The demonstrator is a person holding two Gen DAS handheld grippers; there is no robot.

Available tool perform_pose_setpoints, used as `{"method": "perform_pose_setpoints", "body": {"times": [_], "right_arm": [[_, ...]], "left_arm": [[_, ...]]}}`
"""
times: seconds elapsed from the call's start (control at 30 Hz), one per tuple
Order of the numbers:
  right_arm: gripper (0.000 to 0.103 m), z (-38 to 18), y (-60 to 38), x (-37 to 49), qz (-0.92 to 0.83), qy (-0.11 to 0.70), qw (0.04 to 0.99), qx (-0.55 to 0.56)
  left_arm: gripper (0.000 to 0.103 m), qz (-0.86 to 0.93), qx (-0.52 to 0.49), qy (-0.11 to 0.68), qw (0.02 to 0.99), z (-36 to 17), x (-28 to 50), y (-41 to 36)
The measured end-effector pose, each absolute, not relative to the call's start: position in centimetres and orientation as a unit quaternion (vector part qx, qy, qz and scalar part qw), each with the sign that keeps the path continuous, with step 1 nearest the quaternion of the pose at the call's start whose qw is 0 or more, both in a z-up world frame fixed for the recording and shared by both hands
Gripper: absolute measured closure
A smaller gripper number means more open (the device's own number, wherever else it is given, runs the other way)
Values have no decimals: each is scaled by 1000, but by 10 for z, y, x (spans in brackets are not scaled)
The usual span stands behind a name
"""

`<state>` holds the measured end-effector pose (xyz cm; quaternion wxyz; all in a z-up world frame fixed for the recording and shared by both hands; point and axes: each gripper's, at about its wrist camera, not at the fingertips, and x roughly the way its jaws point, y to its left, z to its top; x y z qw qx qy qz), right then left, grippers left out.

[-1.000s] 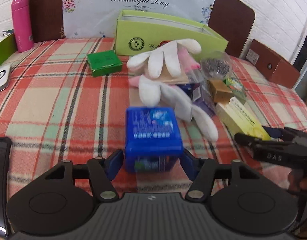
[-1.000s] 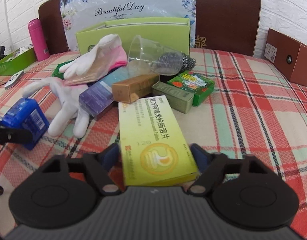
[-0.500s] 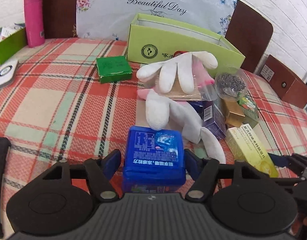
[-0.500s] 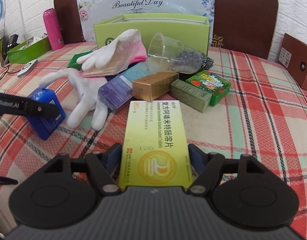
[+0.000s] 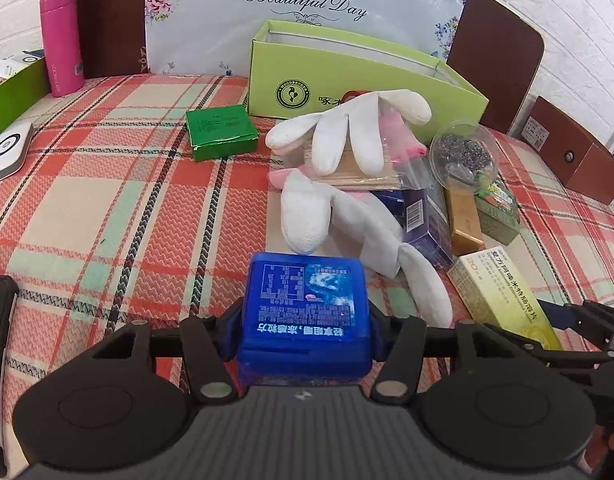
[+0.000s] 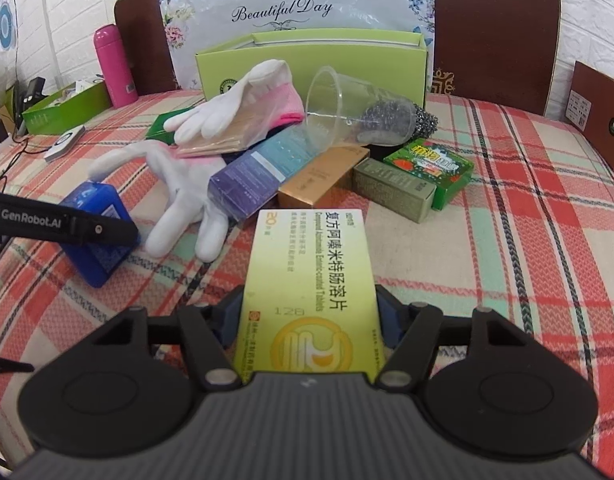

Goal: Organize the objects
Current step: 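Lower the blue tin with the left tool while the right tool lowers the yellow box into the green box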

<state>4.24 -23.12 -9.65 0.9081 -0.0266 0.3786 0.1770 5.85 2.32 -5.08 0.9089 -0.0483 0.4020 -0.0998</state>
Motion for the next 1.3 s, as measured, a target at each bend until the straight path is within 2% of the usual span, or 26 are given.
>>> {"method": "perform_pose_setpoints", "body": {"times": [0.33,0.6,0.93,1.3], "right_arm": [[38,-65,-257,17,203,361,910,24],[38,-21,-264,43,217,305,927,35],[38,29,-255,126,229,262,937,26],[38,15,-231,249,184,294,938,2]], "left_arm": [[44,-144,-61,379,912,-22,32,45],[44,-171,-32,294,940,40,50,40],[43,-187,-49,253,948,82,122,12],[43,-139,-55,269,952,83,240,-19]]}}
